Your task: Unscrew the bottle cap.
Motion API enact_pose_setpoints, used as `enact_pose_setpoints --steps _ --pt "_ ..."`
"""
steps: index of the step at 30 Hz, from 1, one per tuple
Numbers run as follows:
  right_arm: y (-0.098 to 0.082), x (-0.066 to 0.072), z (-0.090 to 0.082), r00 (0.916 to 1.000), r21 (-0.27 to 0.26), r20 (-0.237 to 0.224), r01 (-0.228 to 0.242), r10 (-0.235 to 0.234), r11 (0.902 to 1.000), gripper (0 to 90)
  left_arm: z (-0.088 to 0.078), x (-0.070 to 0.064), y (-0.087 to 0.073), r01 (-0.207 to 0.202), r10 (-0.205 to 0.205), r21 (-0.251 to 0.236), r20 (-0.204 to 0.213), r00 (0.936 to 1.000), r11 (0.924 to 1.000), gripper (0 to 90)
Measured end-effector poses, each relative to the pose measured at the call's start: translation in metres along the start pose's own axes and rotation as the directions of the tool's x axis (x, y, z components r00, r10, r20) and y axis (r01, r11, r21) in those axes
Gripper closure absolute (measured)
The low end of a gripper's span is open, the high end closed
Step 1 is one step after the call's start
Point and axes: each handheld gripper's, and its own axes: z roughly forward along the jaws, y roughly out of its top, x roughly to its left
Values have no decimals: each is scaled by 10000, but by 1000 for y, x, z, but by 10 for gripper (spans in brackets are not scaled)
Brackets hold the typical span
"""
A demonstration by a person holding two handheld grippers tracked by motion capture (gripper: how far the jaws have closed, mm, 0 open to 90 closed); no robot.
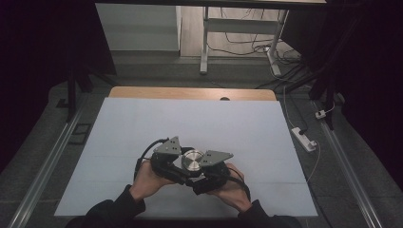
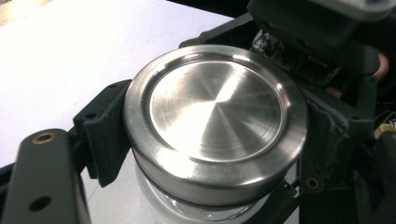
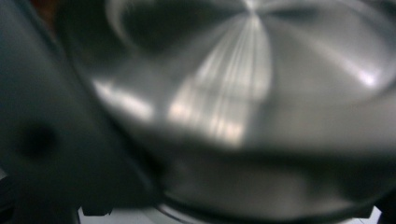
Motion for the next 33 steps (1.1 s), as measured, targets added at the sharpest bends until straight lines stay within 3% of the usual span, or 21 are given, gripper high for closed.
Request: enact_pose_setpoints --steps 22,33 --pt "0 -11 -9 9993 -316 174 -319 324 9990 142 -30 -1 0 -126 122 -196 -207 9997 9997 192" --pt "1 -16 -13 9983 -381 508 -279 298 9989 142 -41 -7 -13 19 -23 -227 -173 9998 9997 192"
